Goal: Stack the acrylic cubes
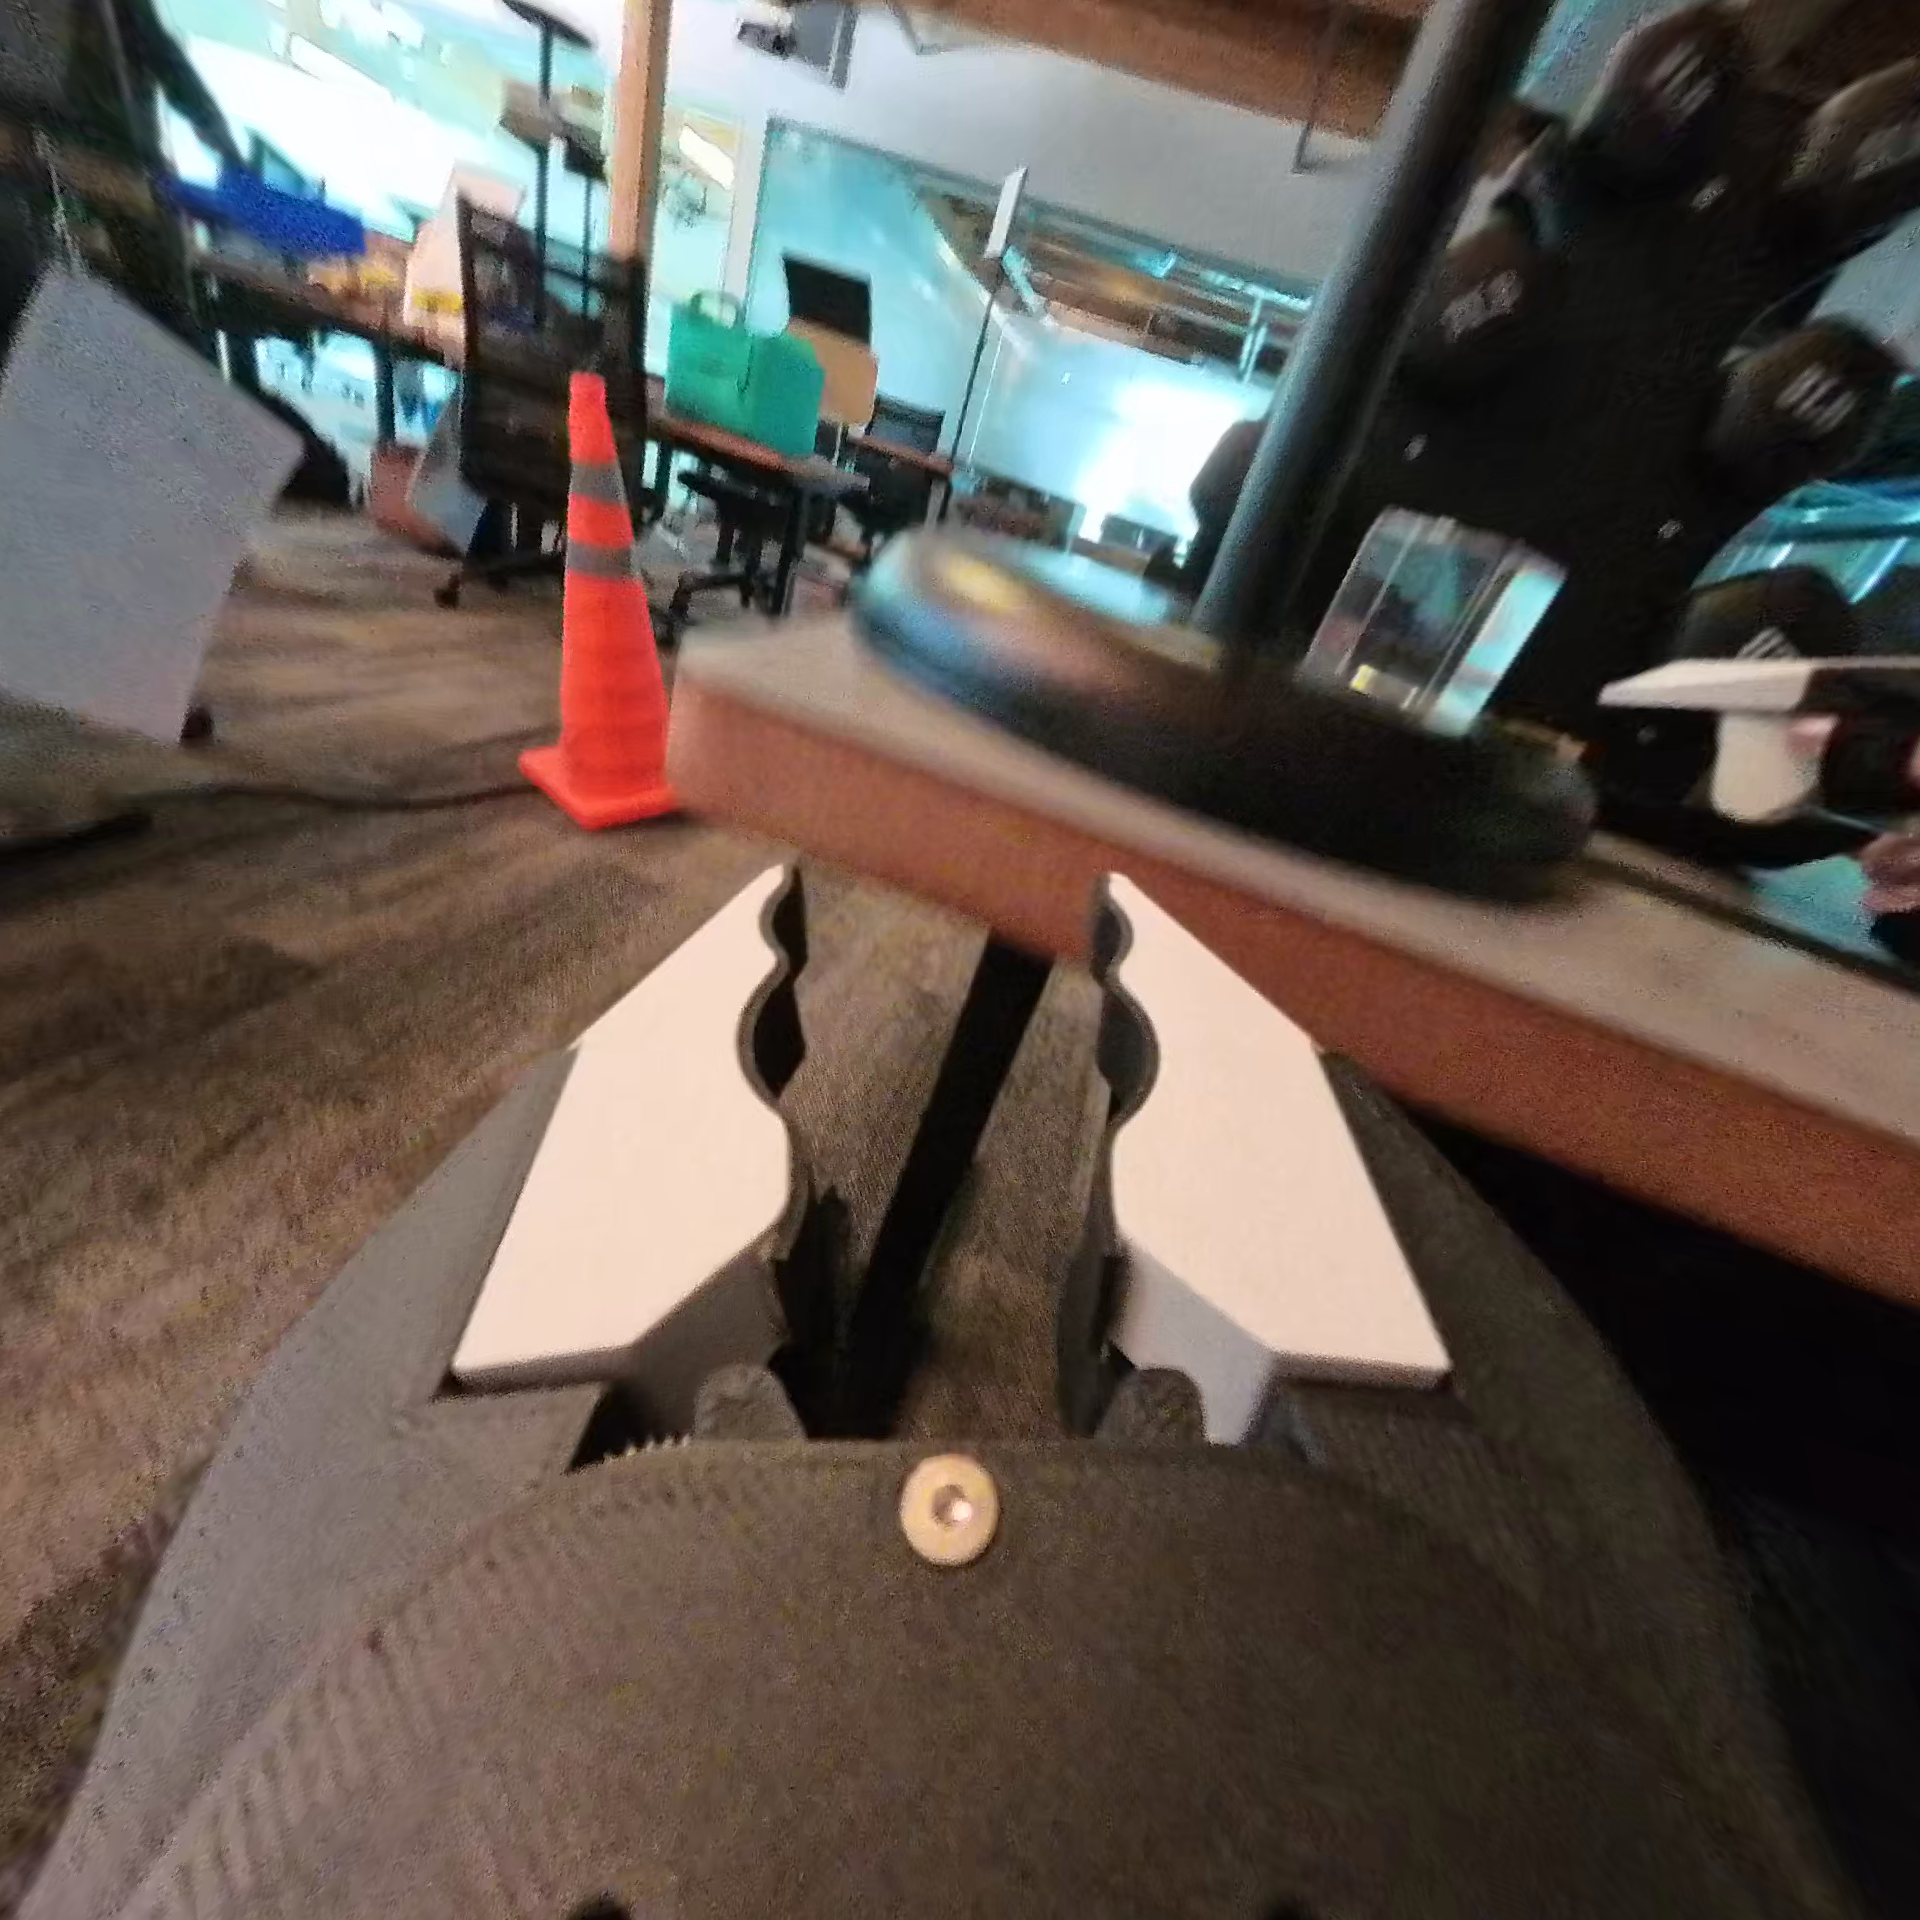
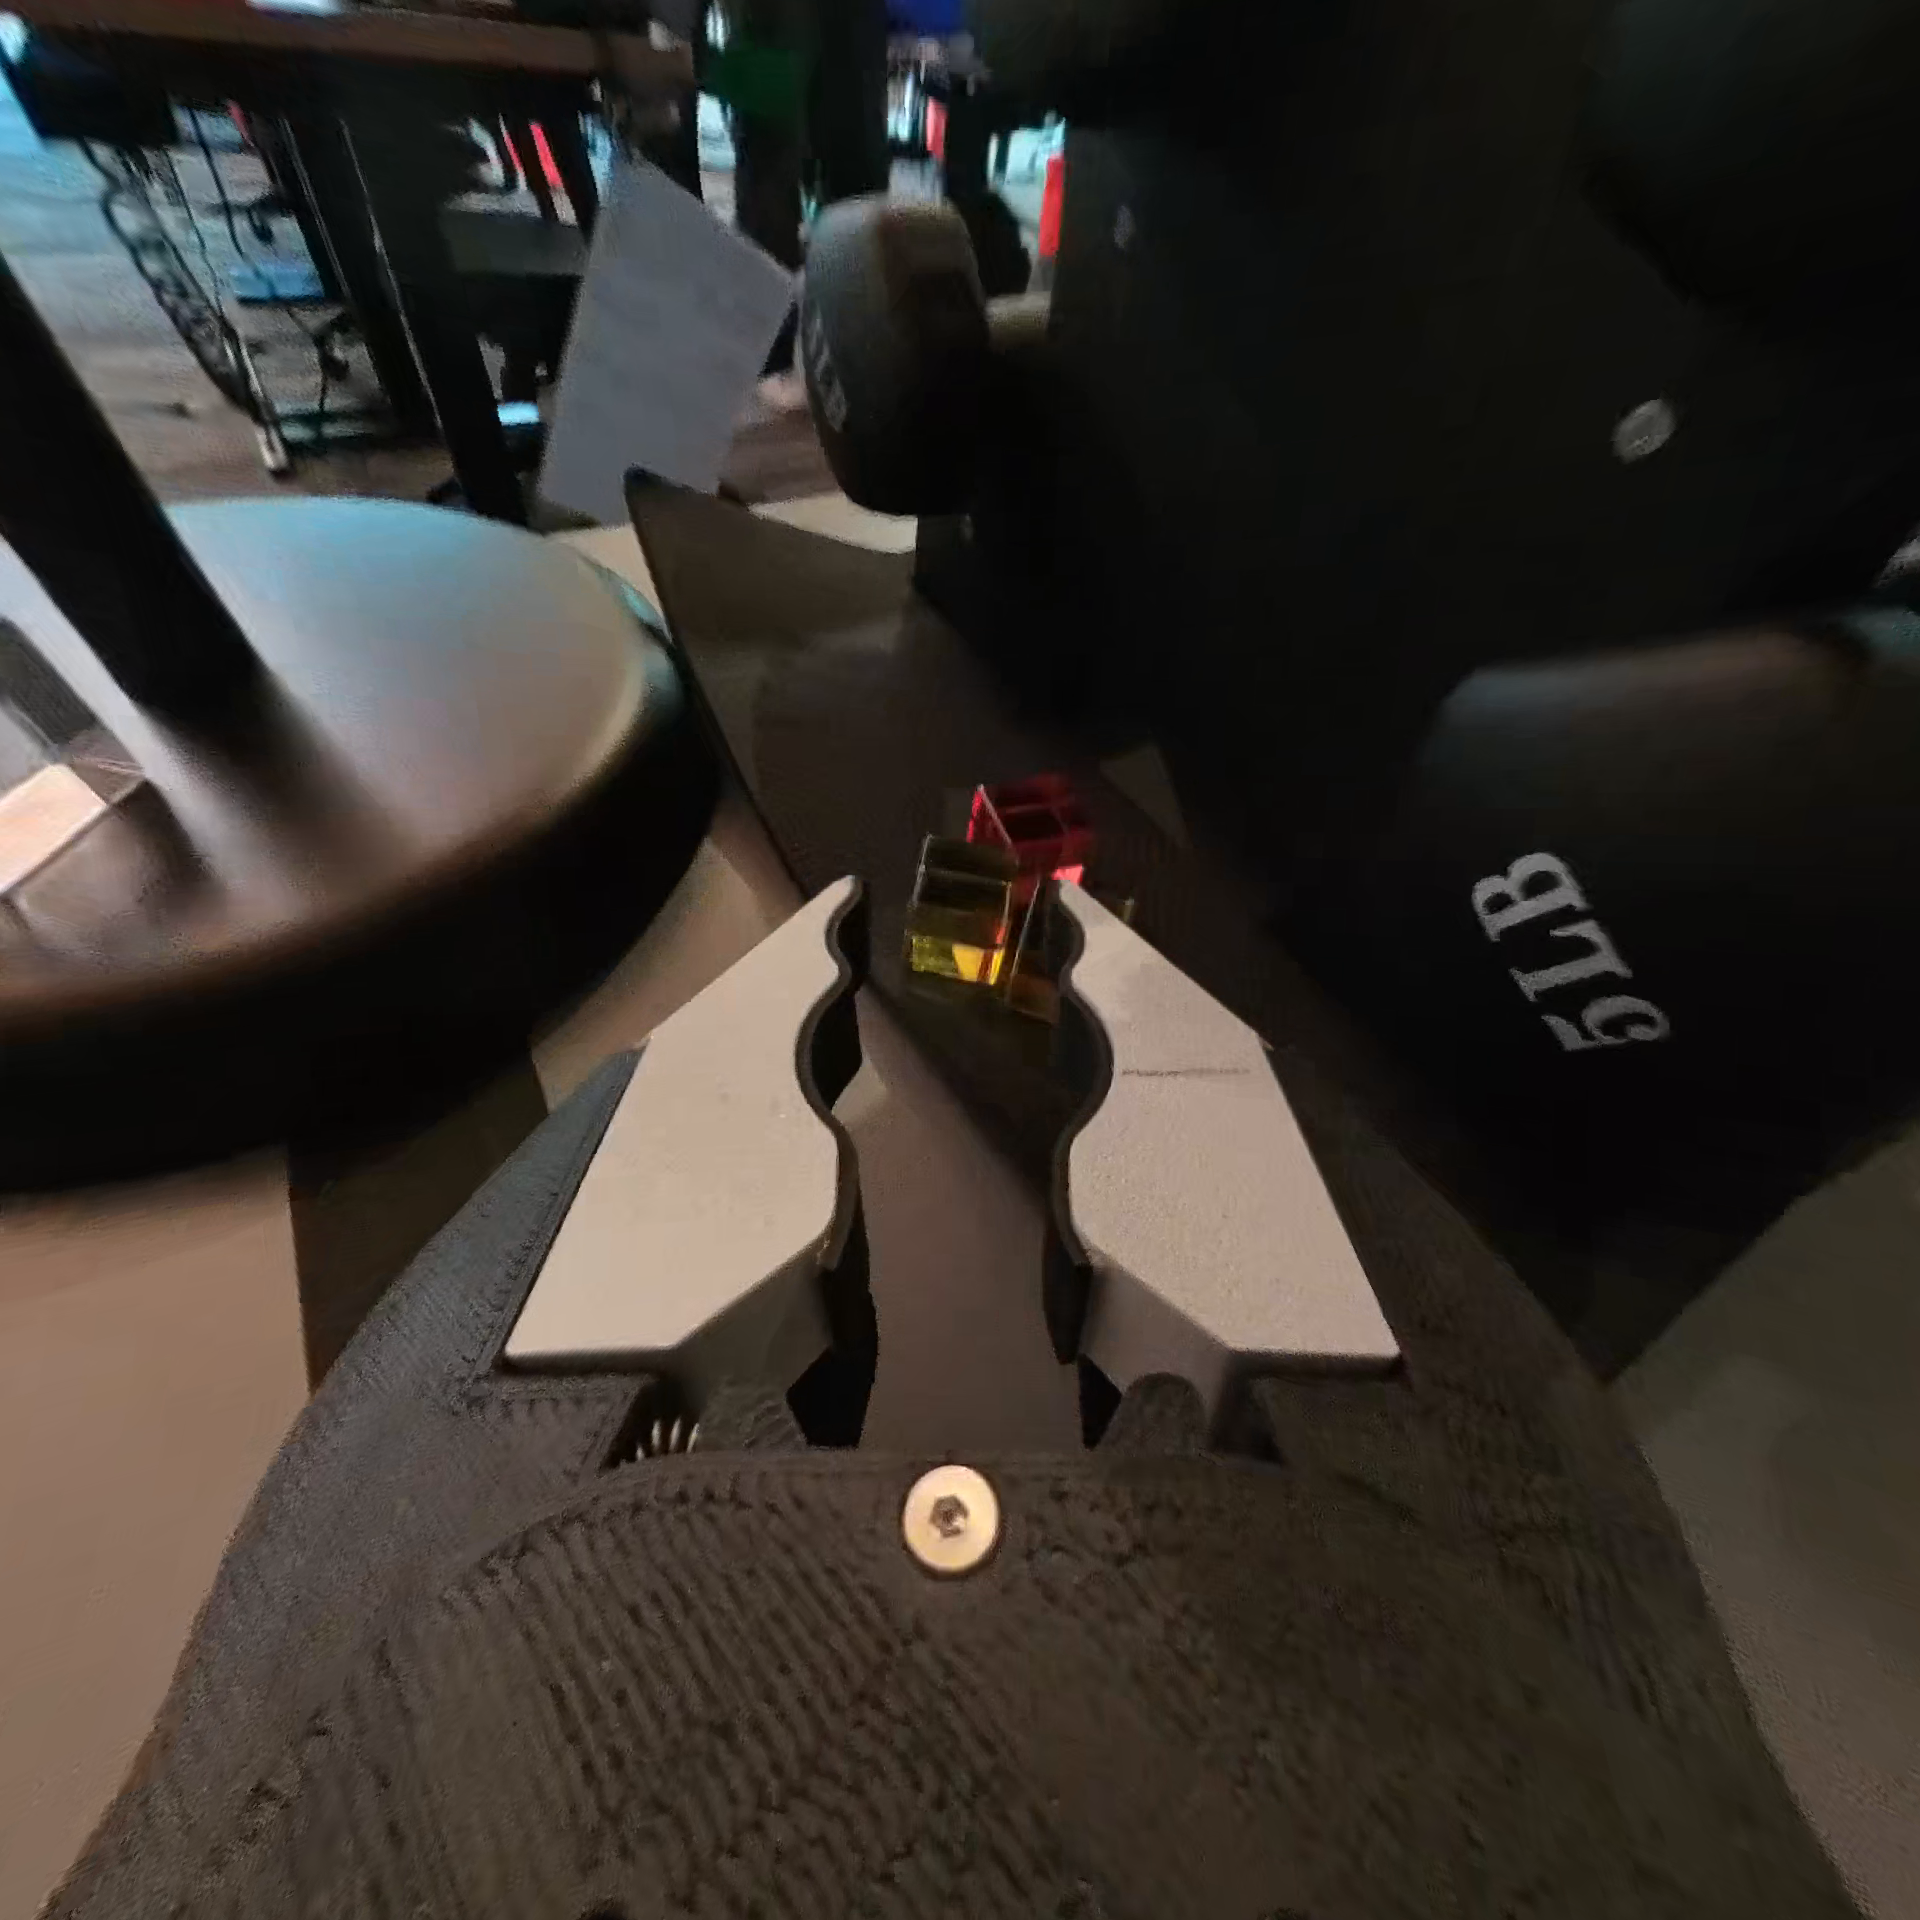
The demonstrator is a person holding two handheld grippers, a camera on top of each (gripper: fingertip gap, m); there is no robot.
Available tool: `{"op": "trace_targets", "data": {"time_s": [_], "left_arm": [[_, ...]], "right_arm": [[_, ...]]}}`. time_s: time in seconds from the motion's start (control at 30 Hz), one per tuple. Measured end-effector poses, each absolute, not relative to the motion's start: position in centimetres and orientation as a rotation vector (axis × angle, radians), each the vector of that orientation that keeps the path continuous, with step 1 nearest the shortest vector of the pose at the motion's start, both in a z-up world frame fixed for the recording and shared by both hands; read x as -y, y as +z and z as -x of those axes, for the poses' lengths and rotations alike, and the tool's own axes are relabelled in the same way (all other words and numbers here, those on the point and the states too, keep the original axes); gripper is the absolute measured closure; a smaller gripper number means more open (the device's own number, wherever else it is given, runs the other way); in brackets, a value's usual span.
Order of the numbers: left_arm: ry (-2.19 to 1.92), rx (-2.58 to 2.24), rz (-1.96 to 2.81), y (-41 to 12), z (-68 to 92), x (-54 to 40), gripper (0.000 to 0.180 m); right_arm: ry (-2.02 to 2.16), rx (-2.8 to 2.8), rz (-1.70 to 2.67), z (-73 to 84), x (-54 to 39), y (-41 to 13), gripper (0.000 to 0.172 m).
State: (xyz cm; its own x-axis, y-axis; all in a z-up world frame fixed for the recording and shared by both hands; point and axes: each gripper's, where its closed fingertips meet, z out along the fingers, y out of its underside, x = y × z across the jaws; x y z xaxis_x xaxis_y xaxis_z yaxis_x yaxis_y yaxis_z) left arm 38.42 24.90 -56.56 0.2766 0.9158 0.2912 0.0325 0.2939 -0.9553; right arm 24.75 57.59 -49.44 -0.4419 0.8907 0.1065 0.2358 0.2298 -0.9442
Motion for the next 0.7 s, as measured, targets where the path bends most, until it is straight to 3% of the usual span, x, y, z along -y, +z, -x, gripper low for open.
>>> {"op": "trace_targets", "data": {"time_s": [0.1, 0.2, 0.5, 0.7], "left_arm": [[0.652, 1.114, 1.038, -60.6, -39.6, -26.5, 0.131], [0.529, 1.186, 0.988, -63.5, -39.5, -27.7, 0.124], [0.661, 1.079, 1.225, -64.0, -38.9, -30.9, 0.121], [0.815, 0.948, 1.222, -61.1, -40.3, -31.1, 0.114]], "right_arm": [[1.125, 1.916, 0.962, -24.9, -56.5, -50.5, 0.149], [0.985, 1.994, 0.973, -25.0, -56.2, -52.1, 0.156], [1.0, 2.022, 1.199, -23.7, -56.6, -53.4, 0.144], [0.97, 1.996, 1.232, -22.7, -56.7, -53.4, 0.135]]}}
